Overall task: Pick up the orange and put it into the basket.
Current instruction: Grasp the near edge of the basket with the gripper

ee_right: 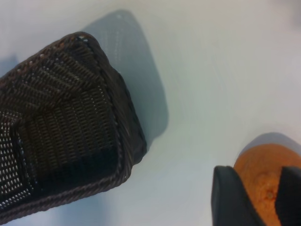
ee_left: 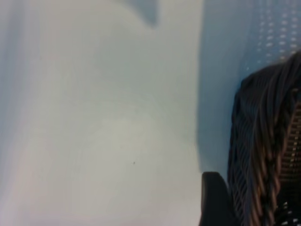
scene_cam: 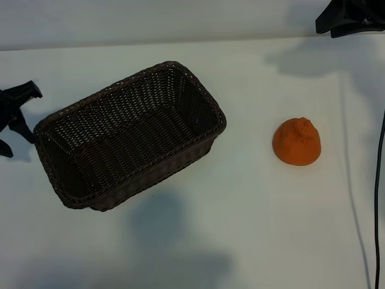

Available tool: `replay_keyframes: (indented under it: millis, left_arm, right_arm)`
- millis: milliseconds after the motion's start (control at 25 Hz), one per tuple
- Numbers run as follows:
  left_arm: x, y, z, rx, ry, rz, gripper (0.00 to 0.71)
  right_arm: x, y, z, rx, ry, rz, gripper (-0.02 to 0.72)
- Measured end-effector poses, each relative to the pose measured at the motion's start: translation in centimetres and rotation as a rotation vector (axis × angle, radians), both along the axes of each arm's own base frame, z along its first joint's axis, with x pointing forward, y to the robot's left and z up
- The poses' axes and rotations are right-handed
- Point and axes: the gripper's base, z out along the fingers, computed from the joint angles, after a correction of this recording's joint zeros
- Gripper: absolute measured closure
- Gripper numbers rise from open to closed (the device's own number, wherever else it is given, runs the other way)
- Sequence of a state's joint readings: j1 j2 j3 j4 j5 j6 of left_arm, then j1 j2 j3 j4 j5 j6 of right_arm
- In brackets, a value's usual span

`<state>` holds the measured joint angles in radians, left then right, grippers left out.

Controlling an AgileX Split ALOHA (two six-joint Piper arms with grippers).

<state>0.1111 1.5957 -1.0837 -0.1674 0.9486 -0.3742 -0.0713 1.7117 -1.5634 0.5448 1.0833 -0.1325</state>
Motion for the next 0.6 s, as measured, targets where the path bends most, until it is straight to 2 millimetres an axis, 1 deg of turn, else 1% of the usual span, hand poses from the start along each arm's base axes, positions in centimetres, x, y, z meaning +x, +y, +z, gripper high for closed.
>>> replay_keyframes:
  millis: [160,400,480,600]
  left_arm:
    - [0.5,0.0,-0.5,-0.003,-0.011,0.006,0.265]
    - [1.2,-0.7,-3.7,-0.092,0.030,0.008,0.265]
    - [1.4,-0.9,-4.4,-0.122,0.027,0.008,0.265]
    - [1.6,-1.1,-4.8,-0.145,0.023,0.012,0.265]
  right_arm:
    - [0.0,0.0,0.0,0.000,0.000,0.001,0.425]
    - [0.0,0.0,0.0,0.000,0.000,0.001,0.425]
    - [0.0,0.0,0.0,0.000,0.000,0.001,0.425]
    - [0.0,0.0,0.0,-0.001,-0.002,-0.001,0.425]
